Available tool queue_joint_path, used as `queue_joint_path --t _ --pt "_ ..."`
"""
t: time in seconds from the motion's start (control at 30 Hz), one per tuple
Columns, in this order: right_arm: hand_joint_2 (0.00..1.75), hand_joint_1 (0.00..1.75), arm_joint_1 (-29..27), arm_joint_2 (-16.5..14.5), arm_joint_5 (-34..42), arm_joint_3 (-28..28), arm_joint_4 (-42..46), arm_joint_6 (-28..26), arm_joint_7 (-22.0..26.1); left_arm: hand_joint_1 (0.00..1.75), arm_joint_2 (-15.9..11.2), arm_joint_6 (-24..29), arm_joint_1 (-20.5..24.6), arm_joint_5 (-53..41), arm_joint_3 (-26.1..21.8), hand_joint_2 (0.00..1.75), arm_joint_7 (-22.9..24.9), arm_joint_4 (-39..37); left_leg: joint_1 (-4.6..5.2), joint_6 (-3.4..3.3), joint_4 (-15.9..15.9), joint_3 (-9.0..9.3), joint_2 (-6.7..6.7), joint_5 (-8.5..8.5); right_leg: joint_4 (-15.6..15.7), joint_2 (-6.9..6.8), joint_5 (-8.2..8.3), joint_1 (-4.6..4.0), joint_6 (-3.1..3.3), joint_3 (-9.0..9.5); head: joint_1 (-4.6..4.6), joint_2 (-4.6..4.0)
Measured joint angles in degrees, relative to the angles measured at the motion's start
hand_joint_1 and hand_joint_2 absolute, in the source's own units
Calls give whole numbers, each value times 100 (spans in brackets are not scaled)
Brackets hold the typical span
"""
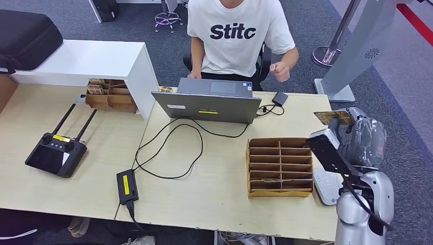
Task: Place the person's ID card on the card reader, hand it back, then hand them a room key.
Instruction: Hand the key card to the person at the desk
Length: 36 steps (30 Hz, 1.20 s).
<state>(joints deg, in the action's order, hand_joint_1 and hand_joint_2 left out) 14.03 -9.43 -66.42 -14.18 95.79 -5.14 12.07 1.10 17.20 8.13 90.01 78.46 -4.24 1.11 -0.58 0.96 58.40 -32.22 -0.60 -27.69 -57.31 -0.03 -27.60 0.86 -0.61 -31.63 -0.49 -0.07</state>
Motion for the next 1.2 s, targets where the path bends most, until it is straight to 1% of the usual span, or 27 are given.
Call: queue_joint_path --t 0.2,0.4,0.63,0.83,0.97,1.1,1.13,1.17,1.2 --pt "175 175 646 67 -61 469 -456 115 -237 0 -4 -55 5 -1 67 175 -15 0 0 0 0 0 0 0 0 -1 0 0 0 0 1 0" --pt "175 175 1332 156 -119 665 -1185 208 -494 0 -15 -99 7 -1 204 175 -5 0 0 0 1 0 -1 1 0 -1 1 0 -1 0 1 0" --pt "175 175 2096 308 -240 663 -2163 284 -761 0 -50 -137 14 -1 348 175 -2 1 0 0 2 0 -2 1 0 -2 3 0 -3 -1 0 0" --pt "175 175 2622 431 -453 566 -2971 296 -963 0 -71 -199 15 -3 476 175 11 2 0 0 5 -1 -2 1 0 -2 4 0 -3 -2 1 0" --pt "175 175 2915 495 -572 469 -3443 298 -1040 0 -96 -214 16 -1 560 175 11 2 0 0 5 -1 -2 1 0 0 4 0 -3 -3 1 0" --pt "175 173 3104 510 -708 413 -3818 275 -1006 0 -108 -214 24 -1 610 175 11 2 0 0 6 -2 -3 1 -1 -2 5 0 -2 -3 0 0" --pt "175 171 3125 510 -735 412 -3872 267 -989 0 -108 -214 24 -1 616 175 14 2 0 0 6 -3 -6 1 -1 -5 5 0 -2 -3 0 0" --pt "175 152 3139 508 -762 412 -3915 259 -971 0 -108 -214 24 -1 619 175 18 2 0 0 6 -5 -9 1 -1 -8 4 0 -2 -3 0 0" --pt "175 109 3147 503 -786 412 -3946 254 -954 0 -108 -214 24 -1 620 175 23 2 0 1 6 -7 -12 2 -1 -12 4 0 -2 -4 1 0"
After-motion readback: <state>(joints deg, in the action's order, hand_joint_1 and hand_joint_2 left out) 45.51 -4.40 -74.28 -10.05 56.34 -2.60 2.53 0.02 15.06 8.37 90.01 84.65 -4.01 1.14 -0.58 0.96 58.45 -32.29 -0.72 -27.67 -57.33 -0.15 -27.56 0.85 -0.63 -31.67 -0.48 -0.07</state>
